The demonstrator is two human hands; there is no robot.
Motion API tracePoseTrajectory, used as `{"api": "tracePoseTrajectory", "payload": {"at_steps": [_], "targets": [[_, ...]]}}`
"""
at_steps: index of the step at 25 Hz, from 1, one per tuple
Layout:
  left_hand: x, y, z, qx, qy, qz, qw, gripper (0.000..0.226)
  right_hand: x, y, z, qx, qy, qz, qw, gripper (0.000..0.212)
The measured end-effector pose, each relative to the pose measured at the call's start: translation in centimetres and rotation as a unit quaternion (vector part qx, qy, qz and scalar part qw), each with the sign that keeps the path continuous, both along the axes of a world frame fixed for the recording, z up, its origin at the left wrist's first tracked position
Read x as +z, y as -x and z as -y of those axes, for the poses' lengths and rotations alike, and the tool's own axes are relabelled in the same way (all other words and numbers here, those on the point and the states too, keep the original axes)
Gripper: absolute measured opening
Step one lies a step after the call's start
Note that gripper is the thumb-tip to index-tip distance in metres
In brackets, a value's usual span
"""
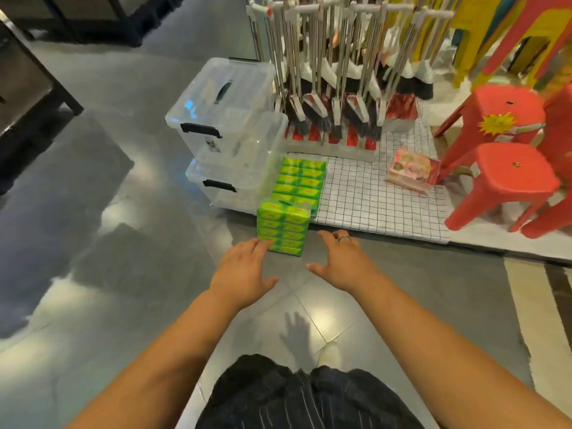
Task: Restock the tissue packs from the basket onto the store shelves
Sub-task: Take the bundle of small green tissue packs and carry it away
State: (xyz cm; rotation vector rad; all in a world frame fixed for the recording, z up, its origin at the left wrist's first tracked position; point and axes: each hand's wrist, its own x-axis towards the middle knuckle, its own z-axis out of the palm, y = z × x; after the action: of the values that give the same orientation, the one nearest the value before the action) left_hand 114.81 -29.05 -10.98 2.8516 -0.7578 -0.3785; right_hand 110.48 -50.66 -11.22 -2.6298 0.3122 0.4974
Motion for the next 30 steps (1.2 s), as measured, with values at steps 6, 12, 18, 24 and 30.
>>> {"api": "tracePoseTrajectory", "payload": {"at_steps": [6, 12, 18, 24, 30], "targets": [[-2.3, -12.8, 3.3, 0.001, -0.020, -0.034, 0.999, 0.081, -2.8, -13.2, 3.2, 0.026, 0.005, -0.036, 0.999, 0.085], [-7.8, -29.5, 6.0, -0.080, -0.039, -0.071, 0.994, 0.078, -8.6, -25.2, 4.5, -0.045, -0.012, -0.086, 0.995, 0.089], [-14.1, -42.8, 7.9, -0.149, -0.062, -0.138, 0.977, 0.090, -15.8, -35.2, 5.1, -0.113, -0.039, -0.144, 0.982, 0.089], [-25.3, -48.7, 11.5, -0.192, -0.051, -0.176, 0.964, 0.087, -26.8, -42.4, 6.7, -0.129, -0.054, -0.152, 0.978, 0.093], [-41.3, -50.8, 14.8, -0.186, -0.123, -0.225, 0.949, 0.097, -42.5, -46.2, 10.4, -0.123, -0.075, -0.160, 0.977, 0.102]]}}
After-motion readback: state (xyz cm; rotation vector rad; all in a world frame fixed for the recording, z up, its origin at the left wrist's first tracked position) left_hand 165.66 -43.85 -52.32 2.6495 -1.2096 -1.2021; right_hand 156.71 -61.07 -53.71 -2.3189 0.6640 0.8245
